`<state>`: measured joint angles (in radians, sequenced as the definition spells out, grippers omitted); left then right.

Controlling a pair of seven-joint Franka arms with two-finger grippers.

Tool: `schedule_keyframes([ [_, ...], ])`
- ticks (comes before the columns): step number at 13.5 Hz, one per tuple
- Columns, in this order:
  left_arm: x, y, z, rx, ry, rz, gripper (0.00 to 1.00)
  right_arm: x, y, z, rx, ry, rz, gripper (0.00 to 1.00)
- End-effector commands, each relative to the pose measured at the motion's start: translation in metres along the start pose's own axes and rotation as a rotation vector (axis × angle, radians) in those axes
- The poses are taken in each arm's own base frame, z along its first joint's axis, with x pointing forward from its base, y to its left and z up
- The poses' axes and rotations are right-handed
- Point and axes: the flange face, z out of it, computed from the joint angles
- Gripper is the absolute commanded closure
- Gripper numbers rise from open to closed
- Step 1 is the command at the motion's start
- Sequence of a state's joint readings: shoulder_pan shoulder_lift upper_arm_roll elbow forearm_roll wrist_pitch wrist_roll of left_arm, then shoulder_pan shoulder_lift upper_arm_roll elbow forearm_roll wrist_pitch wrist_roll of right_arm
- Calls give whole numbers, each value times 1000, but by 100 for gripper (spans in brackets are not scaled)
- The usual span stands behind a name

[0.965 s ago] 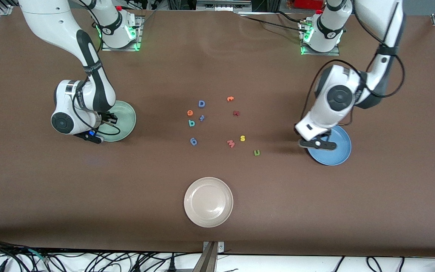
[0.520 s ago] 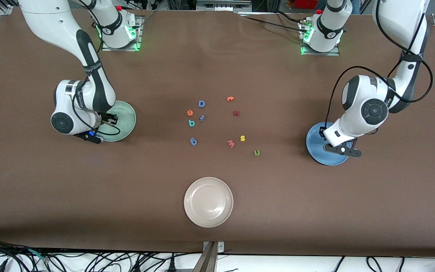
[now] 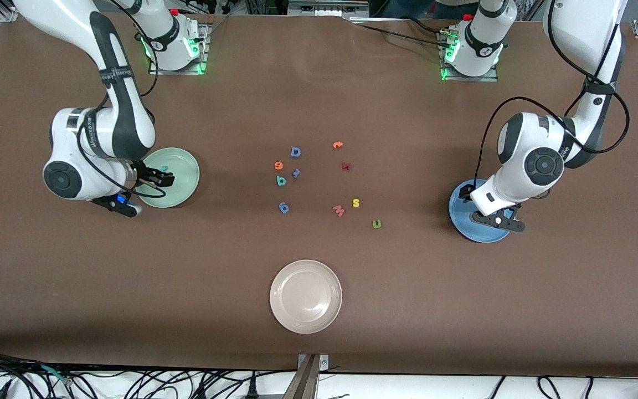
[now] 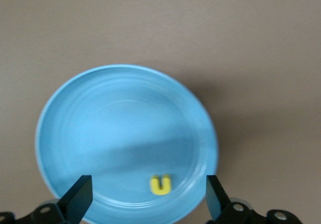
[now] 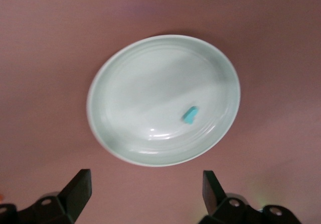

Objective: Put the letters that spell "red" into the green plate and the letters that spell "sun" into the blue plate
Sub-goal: 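Return the right gripper to the letters while the left gripper reaches the n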

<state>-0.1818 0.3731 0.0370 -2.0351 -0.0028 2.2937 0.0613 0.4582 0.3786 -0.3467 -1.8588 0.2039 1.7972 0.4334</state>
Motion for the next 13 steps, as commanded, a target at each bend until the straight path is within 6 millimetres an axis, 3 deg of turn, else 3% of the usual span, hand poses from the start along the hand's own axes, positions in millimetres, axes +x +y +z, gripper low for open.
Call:
schedule_keyframes([
  [1,10,45,-15,-94,30,-72,0,-24,-48,-21,60,-19,73,2],
  [5,35,128,-20,-110,56,-145,0,-62,-126,-24,97,24,196,2],
  [7,64,160,-17,-113,83,-222,0,-79,-164,-6,129,48,264,2],
  [9,79,193,-6,-120,87,-261,0,-95,-199,12,182,59,325,2],
  [11,97,211,4,-130,97,-298,0,-105,-223,37,183,80,328,2],
  [13,97,220,21,-100,88,-305,0,-112,-245,64,193,103,354,2],
])
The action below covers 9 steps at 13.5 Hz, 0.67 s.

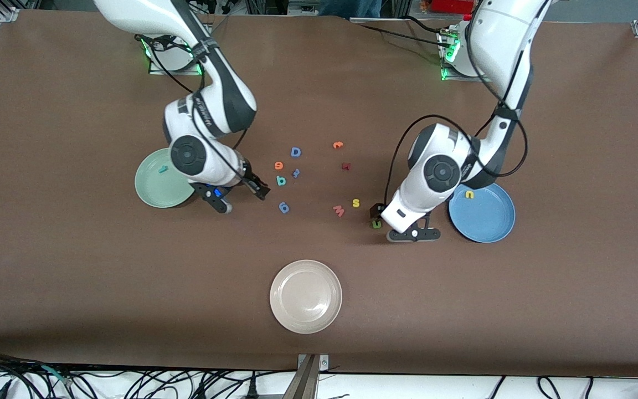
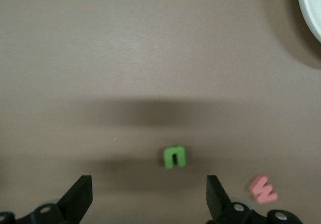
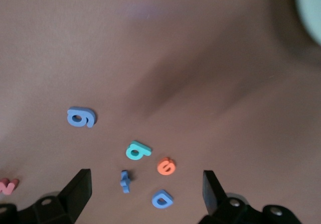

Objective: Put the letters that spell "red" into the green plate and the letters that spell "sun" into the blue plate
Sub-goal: 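Return the right gripper to the letters while the left gripper reaches the n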

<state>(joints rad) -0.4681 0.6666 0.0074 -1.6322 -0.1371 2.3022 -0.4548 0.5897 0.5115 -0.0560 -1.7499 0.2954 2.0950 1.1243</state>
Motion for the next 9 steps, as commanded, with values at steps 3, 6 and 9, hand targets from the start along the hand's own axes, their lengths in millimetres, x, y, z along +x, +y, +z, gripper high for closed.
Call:
schedule_keyframes([
  [3,4,21,29,26,27,-15,0,-21,-26,56,29,26,57,2],
  [6,1,23,35,71,47,-28,2,-22,-26,76,12,-6,91,2],
  [9,-4,30,45,94,78,-44,2,-21,-26,89,21,-61,142,2],
])
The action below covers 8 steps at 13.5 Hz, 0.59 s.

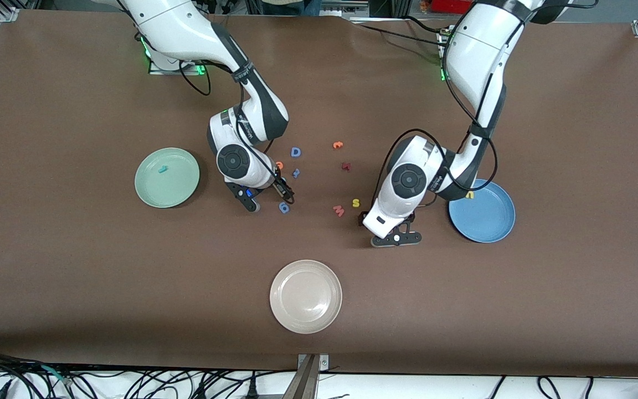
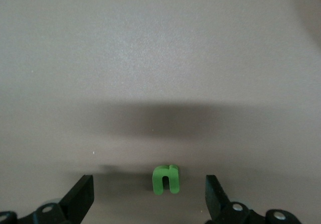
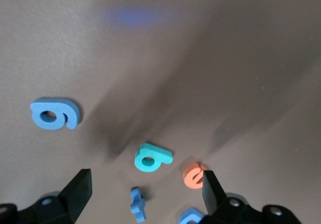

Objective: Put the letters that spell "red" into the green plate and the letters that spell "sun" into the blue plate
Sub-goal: 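Return the right gripper to the letters while the left gripper reaches the n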

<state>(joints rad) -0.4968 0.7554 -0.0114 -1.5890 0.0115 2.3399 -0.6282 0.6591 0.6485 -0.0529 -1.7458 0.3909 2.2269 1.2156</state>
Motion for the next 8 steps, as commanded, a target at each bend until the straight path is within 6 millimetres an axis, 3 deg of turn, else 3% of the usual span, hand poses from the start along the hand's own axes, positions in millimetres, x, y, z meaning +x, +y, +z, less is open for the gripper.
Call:
schedule_keyframes([
  [1,6,8,1,-10,54,-21,2,0,-7,6,11,-25,34,2],
  [3,4,9,6,-9,52,-36,3,2,-5,15,-3,-24,37,5],
  [7,2,12,13,-18,66,-39,6,4,-8,16,18,-19,49,37],
  [8,-2,17,13,-31,70,-48,8,2,-8,18,15,-19,58,39],
])
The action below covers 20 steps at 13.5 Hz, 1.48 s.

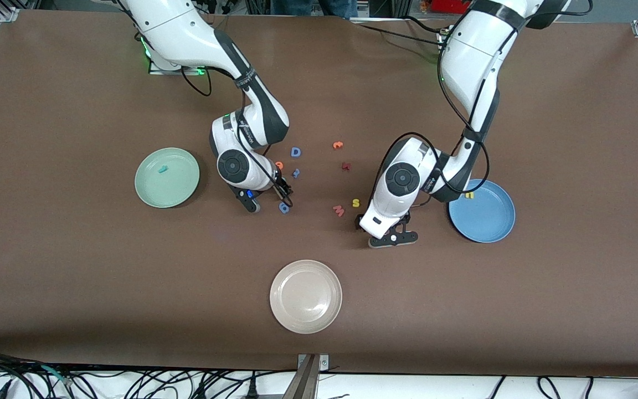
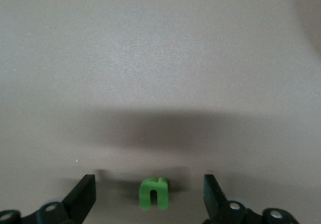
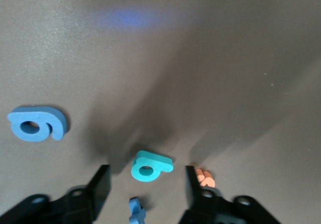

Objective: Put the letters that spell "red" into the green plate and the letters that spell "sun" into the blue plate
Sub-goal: 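Return the right gripper to the letters while the left gripper reaches the n, then carry the green n to the blue plate with the left gripper and release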

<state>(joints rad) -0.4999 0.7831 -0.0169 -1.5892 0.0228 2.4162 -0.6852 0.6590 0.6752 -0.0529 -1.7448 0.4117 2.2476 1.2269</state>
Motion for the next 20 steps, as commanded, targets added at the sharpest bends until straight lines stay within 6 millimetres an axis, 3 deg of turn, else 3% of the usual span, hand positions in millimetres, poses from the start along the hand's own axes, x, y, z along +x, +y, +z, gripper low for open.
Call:
schedule_keyframes([
  [1,-7,8,6,0,22,-8,15,-4,-8,3,14,-11,27,39],
  [3,-10,11,5,0,22,-5,46,-4,-7,4,13,-11,26,39],
  [6,-10,12,6,-2,24,-12,78,-12,-7,7,5,-12,17,39],
  [9,-11,11,5,9,32,2,95,-13,-6,10,0,-12,14,39],
  [11,-2,4,-17,3,44,4,99,-12,-5,10,-3,-8,7,39],
  [13,12,-31,-46,25,12,54,99,-11,-5,11,-8,5,-8,39],
  [16,15,-96,-77,41,-70,182,99,-10,-5,14,-18,21,-21,42],
  [20,23,-186,-71,47,-131,326,98,-9,-4,15,-31,48,-47,48],
])
